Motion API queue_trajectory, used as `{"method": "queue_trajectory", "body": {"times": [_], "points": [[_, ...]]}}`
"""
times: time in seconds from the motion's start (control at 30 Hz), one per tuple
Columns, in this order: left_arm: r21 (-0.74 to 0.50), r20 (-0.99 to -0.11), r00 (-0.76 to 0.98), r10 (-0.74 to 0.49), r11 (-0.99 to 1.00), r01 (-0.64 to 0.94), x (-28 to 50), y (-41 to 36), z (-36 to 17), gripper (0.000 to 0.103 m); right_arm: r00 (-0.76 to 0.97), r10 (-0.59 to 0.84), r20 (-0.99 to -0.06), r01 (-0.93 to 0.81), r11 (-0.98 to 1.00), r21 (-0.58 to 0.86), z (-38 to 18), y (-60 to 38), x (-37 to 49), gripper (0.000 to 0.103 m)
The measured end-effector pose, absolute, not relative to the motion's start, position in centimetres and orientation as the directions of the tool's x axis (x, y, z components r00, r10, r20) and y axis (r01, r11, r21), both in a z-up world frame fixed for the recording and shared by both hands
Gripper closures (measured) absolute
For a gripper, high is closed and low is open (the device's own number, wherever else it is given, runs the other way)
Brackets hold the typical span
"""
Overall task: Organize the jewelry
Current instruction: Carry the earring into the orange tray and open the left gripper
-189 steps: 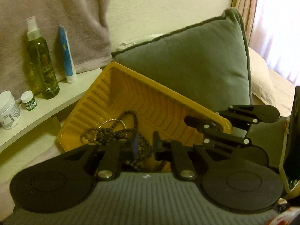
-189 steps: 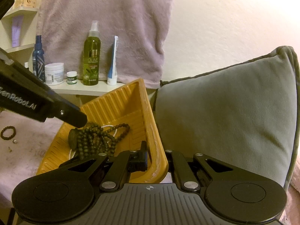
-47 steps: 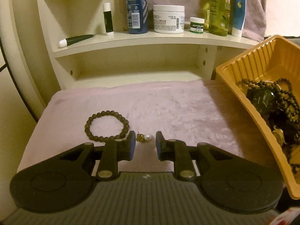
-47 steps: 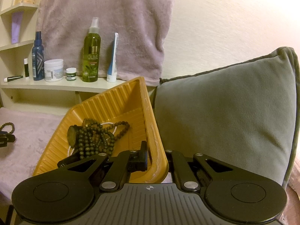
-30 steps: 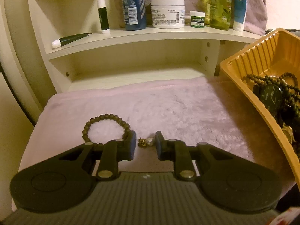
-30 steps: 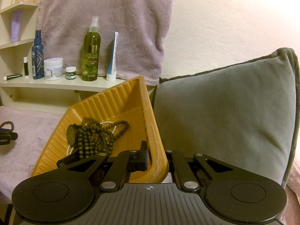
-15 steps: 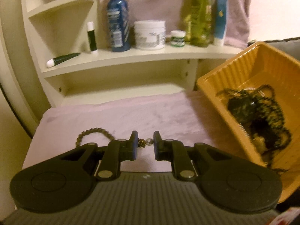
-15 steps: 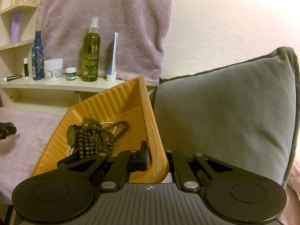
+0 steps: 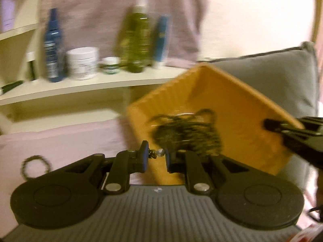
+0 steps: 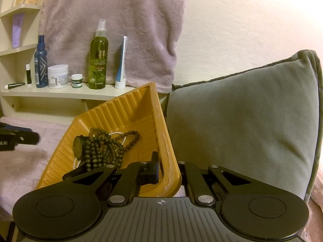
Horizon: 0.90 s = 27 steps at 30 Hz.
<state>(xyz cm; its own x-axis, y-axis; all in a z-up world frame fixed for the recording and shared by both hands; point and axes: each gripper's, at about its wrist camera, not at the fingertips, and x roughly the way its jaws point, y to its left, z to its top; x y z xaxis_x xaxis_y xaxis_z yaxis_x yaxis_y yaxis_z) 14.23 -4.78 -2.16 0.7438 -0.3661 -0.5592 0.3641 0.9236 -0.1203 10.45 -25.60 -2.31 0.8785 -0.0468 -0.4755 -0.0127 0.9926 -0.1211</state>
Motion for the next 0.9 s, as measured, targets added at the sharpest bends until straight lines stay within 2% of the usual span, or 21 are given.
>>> {"method": "queue_trajectory", "body": {"times": [0.17, 0.37, 0.53, 0.77, 0.9], "points": [[-0.132, -0.557, 0.685, -0.470, 0.864, 0.486, 13.4, -8.1, -2.1, 0.088, 0.879, -0.045, -0.475, -0.012, 0.993, -0.115, -2.3, -25.7, 10.4, 0.097], [-0.129, -0.570, 0.641, -0.514, 0.826, 0.548, 13.0, -10.2, -2.8, 0.088, 0.880, -0.041, -0.474, -0.012, 0.994, -0.108, -2.3, -25.7, 10.4, 0.097], [-0.141, -0.578, 0.622, -0.528, 0.816, 0.560, 13.1, -10.6, -3.3, 0.088, 0.880, -0.042, -0.473, -0.009, 0.994, -0.105, -2.3, -25.7, 10.4, 0.097], [-0.170, -0.574, 0.633, -0.519, 0.832, 0.527, 13.0, -9.7, -3.6, 0.082, 0.880, -0.043, -0.473, -0.009, 0.994, -0.106, -2.4, -25.7, 10.4, 0.097], [-0.142, -0.562, 0.689, -0.457, 0.875, 0.463, 12.8, -7.6, -3.3, 0.082, 0.879, -0.043, -0.474, -0.009, 0.994, -0.107, -2.3, -25.8, 10.3, 0.097]]}}
